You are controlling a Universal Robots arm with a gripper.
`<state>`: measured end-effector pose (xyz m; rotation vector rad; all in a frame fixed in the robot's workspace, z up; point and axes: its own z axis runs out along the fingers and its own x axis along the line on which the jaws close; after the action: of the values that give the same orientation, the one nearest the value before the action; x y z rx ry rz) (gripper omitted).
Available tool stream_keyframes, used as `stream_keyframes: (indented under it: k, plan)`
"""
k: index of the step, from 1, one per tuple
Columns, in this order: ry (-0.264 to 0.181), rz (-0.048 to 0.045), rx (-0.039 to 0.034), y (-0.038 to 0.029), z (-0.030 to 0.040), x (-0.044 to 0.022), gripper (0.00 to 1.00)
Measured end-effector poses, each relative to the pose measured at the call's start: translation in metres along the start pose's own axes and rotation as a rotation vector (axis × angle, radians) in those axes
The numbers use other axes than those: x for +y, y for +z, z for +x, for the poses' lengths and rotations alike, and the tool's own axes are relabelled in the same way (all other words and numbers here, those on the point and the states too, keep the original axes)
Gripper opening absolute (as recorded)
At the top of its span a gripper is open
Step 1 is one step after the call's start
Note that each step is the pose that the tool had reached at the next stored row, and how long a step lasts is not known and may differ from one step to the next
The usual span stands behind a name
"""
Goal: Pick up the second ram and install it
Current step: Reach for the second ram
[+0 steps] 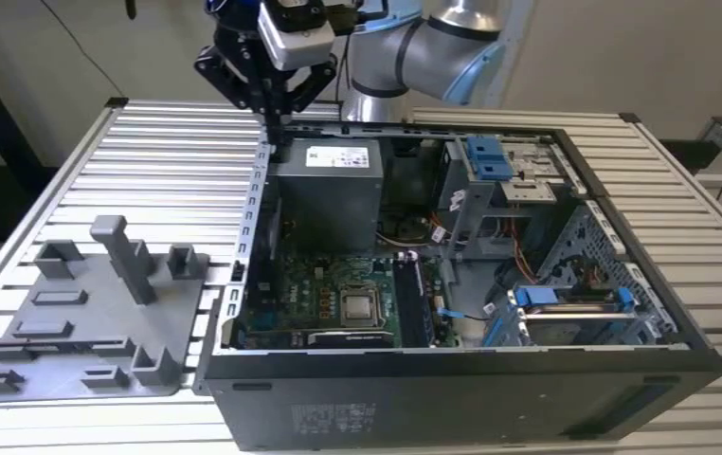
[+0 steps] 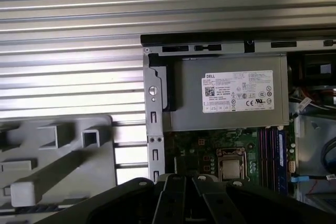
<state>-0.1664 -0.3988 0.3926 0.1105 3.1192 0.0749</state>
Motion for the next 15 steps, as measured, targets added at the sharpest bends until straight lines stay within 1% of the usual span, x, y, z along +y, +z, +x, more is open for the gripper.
stream_keyframes:
  k: [8,15]
  plan:
    - [0.0,0.0,0.0,-0.0002,0.0107,-0.0008,0.11]
    - [0.0,0.0,0.0,-0.0004,0.0181,-0.0013,0.11]
